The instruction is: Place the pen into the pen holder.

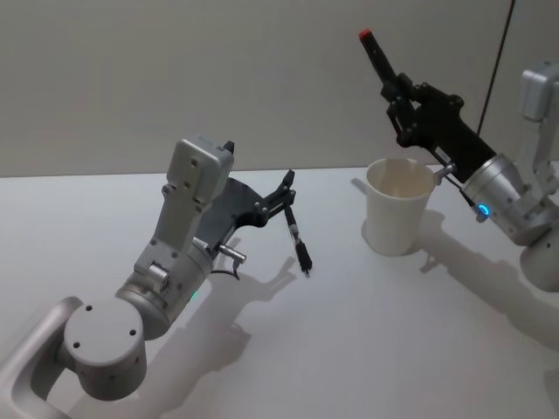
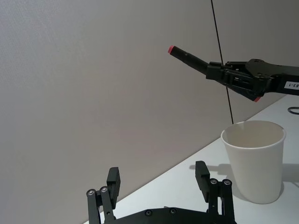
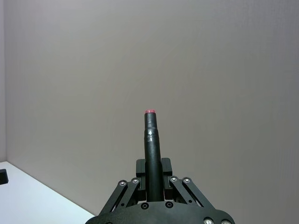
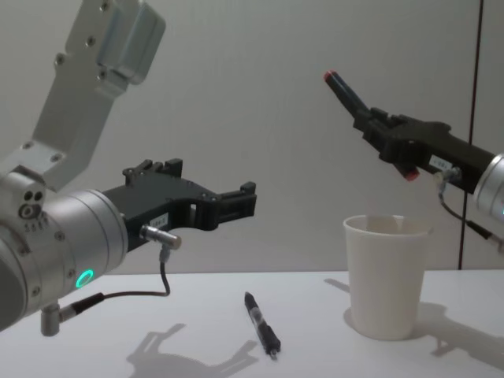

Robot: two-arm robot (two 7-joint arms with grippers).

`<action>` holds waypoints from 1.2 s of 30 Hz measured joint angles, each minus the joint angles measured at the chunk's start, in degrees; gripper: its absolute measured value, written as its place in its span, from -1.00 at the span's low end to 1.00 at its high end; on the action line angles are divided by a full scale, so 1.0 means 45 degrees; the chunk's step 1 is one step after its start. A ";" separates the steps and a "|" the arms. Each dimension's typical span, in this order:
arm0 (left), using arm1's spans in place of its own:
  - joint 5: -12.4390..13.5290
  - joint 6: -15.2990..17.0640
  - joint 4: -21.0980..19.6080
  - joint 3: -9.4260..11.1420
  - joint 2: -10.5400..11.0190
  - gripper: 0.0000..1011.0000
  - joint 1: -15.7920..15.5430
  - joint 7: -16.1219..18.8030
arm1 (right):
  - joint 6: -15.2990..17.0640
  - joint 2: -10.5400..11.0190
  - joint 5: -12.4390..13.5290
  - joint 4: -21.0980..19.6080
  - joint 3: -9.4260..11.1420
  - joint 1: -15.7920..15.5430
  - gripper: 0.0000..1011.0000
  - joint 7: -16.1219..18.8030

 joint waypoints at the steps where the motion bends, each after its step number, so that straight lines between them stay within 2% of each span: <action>1: 0.0001 0.0000 0.0000 0.0000 0.0000 0.98 0.0000 0.0000 | -0.0030 -0.0010 -0.0008 0.0044 -0.0010 0.0020 -0.63 0.0018; 12: 0.0000 0.0000 0.0000 0.0000 0.0000 0.98 0.0000 0.0000 | -0.0352 -0.0110 -0.0134 0.0584 -0.0150 0.0204 -0.63 0.0233; 29: 0.0001 0.0000 0.0000 0.0000 0.0000 0.98 0.0000 0.0000 | -0.0443 -0.0091 -0.0267 0.0694 -0.0231 0.0095 -0.63 0.0252; 36: 0.0000 0.0000 0.0000 0.0000 0.0000 0.98 0.0000 0.0000 | -0.0451 -0.0083 -0.0289 0.0695 -0.0243 0.0060 -0.36 0.0232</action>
